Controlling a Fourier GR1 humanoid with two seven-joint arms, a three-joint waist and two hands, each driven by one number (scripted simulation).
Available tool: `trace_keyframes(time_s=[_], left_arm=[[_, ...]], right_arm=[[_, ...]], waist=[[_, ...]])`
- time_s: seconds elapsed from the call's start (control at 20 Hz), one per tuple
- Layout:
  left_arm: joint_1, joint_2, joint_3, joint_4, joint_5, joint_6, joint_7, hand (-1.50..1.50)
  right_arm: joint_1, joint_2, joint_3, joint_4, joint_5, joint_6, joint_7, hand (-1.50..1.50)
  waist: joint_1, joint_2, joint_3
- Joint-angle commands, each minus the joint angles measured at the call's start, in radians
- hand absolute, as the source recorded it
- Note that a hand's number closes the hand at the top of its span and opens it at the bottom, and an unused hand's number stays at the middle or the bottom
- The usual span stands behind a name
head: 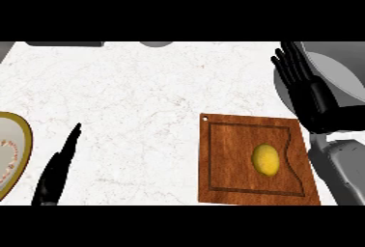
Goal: Pick the lemon from the cutting board and place it in the pot
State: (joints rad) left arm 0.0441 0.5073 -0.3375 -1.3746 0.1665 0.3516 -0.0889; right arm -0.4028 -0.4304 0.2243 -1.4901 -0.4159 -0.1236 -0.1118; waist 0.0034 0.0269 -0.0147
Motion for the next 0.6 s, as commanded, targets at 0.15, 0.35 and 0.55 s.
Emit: trace_keyframes(time_s=[0.15, 0.35, 0.55], left_arm=[[-0.108, -0.014, 0.134, -0.157, 0.105, 0.024, 0.07, 0.0], [-0.134, -0.056, 0.17, -0.189, 0.162, 0.037, 0.066, 0.0], [-0.161, -0.051, 0.178, -0.249, 0.188, 0.038, 0.159, 0.0]], right_arm=[[0.118, -0.117, -0.159, 0.08, 0.03, -0.039, -0.067, 1.5], [0.228, -0.334, -0.106, 0.206, 0.354, -0.159, -0.085, 1.5], [0.36, -0.13, -0.215, 0.161, 0.236, -0.254, -0.333, -1.5]], waist=[[-0.023, -0.029, 0.016], [-0.043, -0.02, 0.009], [-0.027, -0.031, 0.017]])
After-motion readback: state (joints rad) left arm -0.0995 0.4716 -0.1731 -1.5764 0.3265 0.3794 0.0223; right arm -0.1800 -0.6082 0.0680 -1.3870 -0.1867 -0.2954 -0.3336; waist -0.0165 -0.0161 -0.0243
